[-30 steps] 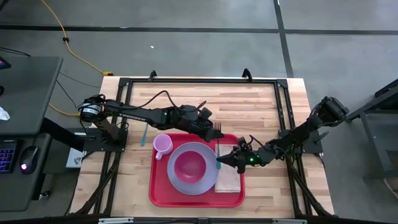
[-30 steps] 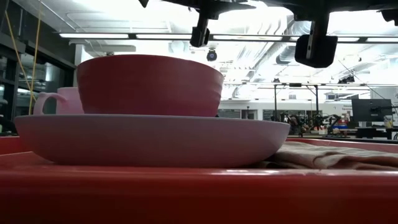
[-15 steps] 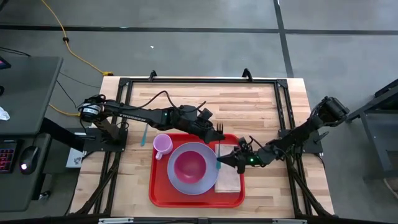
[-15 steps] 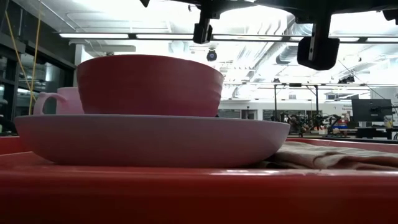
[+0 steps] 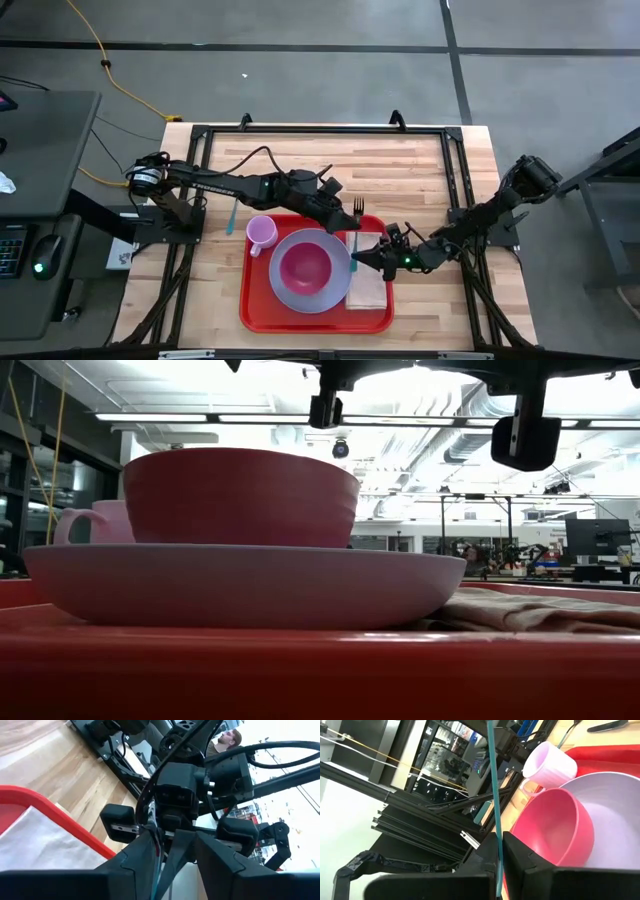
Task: Set up tray
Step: Put the blue fork on the brown napkin
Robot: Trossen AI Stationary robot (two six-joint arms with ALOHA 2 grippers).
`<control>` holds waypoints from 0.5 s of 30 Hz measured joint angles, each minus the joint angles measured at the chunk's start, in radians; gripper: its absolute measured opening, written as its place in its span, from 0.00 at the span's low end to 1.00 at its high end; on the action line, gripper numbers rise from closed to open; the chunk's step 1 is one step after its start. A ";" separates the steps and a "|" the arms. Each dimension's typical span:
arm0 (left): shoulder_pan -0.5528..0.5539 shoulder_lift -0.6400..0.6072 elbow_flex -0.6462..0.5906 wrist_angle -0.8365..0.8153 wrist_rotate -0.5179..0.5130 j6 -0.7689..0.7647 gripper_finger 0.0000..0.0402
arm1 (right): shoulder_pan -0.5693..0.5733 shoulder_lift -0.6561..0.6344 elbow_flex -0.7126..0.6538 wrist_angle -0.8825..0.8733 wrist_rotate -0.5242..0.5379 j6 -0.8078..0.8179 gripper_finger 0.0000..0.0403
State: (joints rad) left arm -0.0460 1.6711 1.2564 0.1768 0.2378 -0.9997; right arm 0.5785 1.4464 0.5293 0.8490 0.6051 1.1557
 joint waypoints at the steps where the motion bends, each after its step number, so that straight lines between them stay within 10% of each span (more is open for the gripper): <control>1: 0.000 0.000 0.000 0.000 0.000 0.000 0.45 | 0.000 0.000 0.000 0.000 0.000 0.000 0.00; 15: 0.000 0.000 0.001 -0.057 0.042 0.054 0.47 | 0.002 0.000 -0.001 0.008 0.016 0.000 0.00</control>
State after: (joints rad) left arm -0.0456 1.6707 1.2572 0.1203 0.2798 -0.9457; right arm 0.5804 1.4464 0.5282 0.8566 0.6208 1.1553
